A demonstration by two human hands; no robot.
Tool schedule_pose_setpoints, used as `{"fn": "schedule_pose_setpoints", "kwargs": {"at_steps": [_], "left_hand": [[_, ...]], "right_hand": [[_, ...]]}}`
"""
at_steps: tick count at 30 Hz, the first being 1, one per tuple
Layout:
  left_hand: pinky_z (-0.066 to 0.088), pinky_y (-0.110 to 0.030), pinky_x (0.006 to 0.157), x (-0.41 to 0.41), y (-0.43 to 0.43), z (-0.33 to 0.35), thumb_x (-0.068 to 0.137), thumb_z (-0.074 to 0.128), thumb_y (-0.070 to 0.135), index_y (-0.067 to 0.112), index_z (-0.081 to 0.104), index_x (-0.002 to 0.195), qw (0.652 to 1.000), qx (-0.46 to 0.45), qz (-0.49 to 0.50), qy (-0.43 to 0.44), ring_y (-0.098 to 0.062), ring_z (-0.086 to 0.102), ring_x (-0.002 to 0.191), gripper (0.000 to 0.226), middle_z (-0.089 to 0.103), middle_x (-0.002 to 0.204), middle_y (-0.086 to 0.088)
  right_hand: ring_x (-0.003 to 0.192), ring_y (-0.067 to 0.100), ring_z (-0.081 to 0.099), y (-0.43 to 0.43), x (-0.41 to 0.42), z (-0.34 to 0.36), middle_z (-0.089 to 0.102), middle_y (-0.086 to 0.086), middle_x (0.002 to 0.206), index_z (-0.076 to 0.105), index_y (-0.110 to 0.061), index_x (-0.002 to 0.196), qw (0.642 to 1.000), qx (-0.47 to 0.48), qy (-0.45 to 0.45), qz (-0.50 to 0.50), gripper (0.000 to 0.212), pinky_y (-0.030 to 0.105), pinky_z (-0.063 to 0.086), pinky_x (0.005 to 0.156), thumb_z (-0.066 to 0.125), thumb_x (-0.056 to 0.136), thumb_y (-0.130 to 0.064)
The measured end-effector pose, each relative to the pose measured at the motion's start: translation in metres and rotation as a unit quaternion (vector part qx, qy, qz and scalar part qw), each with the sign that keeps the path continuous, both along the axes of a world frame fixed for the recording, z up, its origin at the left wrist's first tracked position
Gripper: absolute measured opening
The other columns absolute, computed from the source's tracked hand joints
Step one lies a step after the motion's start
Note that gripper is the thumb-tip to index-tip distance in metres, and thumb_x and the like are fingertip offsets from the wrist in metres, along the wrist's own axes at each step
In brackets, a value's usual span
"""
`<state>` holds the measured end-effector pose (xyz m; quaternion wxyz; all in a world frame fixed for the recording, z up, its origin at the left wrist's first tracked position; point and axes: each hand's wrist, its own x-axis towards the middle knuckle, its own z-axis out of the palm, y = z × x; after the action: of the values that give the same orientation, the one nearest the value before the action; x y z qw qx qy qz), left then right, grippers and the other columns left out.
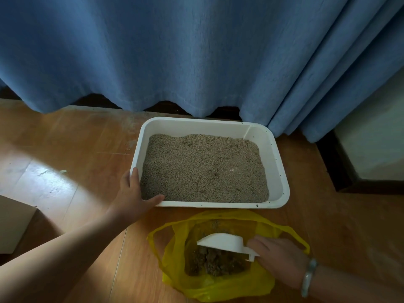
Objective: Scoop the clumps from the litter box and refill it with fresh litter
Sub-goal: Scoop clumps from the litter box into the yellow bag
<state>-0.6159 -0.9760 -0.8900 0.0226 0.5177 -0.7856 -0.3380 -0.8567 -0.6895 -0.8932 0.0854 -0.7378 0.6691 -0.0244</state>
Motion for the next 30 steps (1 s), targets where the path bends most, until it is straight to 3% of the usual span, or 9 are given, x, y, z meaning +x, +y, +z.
{"fn": "schedule_pose_setpoints", "kwargs": {"at_steps": [2, 4, 6, 9, 13, 17, 22, 27, 30], "left_hand": [[0.023, -0.038, 0.113, 0.0, -0.001, 0.0, 0.075, 0.069, 0.053, 0.011, -0.001, 0.151, 1.0, 0.003, -0.001, -0.001, -0.027, 0.014, 0.143, 0.111, -0.001, 0.157, -0.008], [0.023, -0.038, 0.113, 0.0, -0.001, 0.001, 0.075, 0.069, 0.053, 0.011, -0.001, 0.151, 1.0, 0.005, -0.002, -0.003, -0.028, 0.014, 0.143, 0.111, -0.002, 0.157, -0.008], [0.023, -0.039, 0.113, 0.0, -0.001, 0.001, 0.075, 0.069, 0.053, 0.012, -0.002, 0.151, 1.0, 0.007, -0.002, -0.005, -0.028, 0.014, 0.143, 0.111, -0.002, 0.157, -0.008], [0.024, -0.039, 0.113, 0.0, -0.001, 0.001, 0.076, 0.068, 0.053, 0.012, -0.002, 0.151, 1.0, 0.011, -0.001, -0.004, -0.028, 0.014, 0.143, 0.111, -0.003, 0.157, -0.007], [0.024, -0.039, 0.113, 0.0, 0.0, 0.002, 0.076, 0.068, 0.053, 0.012, -0.002, 0.151, 1.0, 0.009, -0.003, -0.006, -0.028, 0.014, 0.143, 0.11, -0.004, 0.157, -0.007], [0.024, -0.039, 0.112, 0.0, -0.001, 0.002, 0.076, 0.068, 0.053, 0.012, -0.002, 0.151, 1.0, 0.012, -0.003, -0.007, -0.028, 0.014, 0.143, 0.111, -0.004, 0.157, -0.007], [0.024, -0.039, 0.113, 0.001, -0.001, 0.0, 0.075, 0.068, 0.053, 0.013, -0.002, 0.151, 1.0, 0.011, 0.0, -0.003, -0.028, 0.014, 0.143, 0.111, -0.003, 0.157, -0.007], [0.024, -0.04, 0.114, 0.001, -0.002, -0.003, 0.074, 0.07, 0.053, 0.012, -0.002, 0.151, 1.0, 0.012, 0.002, 0.003, -0.028, 0.014, 0.143, 0.112, -0.002, 0.157, -0.007], [0.023, -0.039, 0.114, 0.001, -0.002, -0.004, 0.074, 0.07, 0.052, 0.012, -0.002, 0.151, 1.0, 0.009, 0.004, 0.004, -0.027, 0.014, 0.143, 0.112, -0.002, 0.157, -0.008]], "right_hand": [[0.059, 0.001, 0.058, 0.001, 0.0, 0.0, 0.064, -0.015, 0.091, 0.043, -0.033, 0.109, 0.998, 0.044, -0.025, -0.036, 0.036, 0.015, 0.039, 0.045, 0.045, 0.074, -0.031], [0.089, 0.01, 0.063, -0.002, 0.0, 0.004, 0.058, -0.014, 0.116, 0.038, -0.033, 0.126, 0.98, 0.122, -0.111, -0.109, 0.044, 0.023, 0.047, 0.068, 0.05, 0.084, -0.032], [0.105, 0.011, 0.058, -0.005, 0.0, 0.009, 0.053, -0.015, 0.12, 0.035, -0.034, 0.128, 0.956, 0.171, -0.186, -0.148, 0.047, 0.026, 0.047, 0.081, 0.056, 0.086, -0.037], [0.09, 0.005, 0.06, -0.013, 0.004, 0.022, 0.056, -0.017, 0.104, 0.034, -0.043, 0.113, 0.952, 0.14, -0.22, -0.159, 0.045, 0.021, 0.047, 0.069, 0.064, 0.08, -0.037], [0.046, 0.009, 0.053, -0.021, -0.001, 0.012, 0.06, -0.01, 0.076, 0.048, -0.027, 0.104, 0.998, 0.002, 0.015, 0.056, 0.046, 0.022, 0.036, 0.034, 0.058, 0.062, -0.012], [0.045, 0.01, 0.047, -0.021, -0.006, 0.009, 0.054, -0.008, 0.072, 0.053, -0.025, 0.094, 0.99, -0.05, 0.091, 0.097, 0.034, 0.022, 0.034, 0.036, 0.041, 0.068, -0.009], [0.045, 0.009, 0.047, -0.019, -0.011, 0.006, 0.053, -0.008, 0.073, 0.051, -0.024, 0.1, 0.991, -0.055, 0.079, 0.089, 0.042, 0.022, 0.033, 0.034, 0.059, 0.061, -0.009], [0.047, 0.009, 0.049, -0.018, -0.008, 0.014, 0.055, -0.008, 0.072, 0.051, -0.026, 0.097, 0.984, -0.084, 0.09, 0.129, 0.028, 0.022, 0.037, 0.039, 0.047, 0.073, -0.013], [0.045, 0.007, 0.048, -0.018, -0.01, 0.011, 0.057, -0.011, 0.07, 0.049, -0.027, 0.102, 0.993, -0.053, 0.051, 0.09, 0.043, 0.02, 0.033, 0.036, 0.061, 0.062, -0.014]]}}
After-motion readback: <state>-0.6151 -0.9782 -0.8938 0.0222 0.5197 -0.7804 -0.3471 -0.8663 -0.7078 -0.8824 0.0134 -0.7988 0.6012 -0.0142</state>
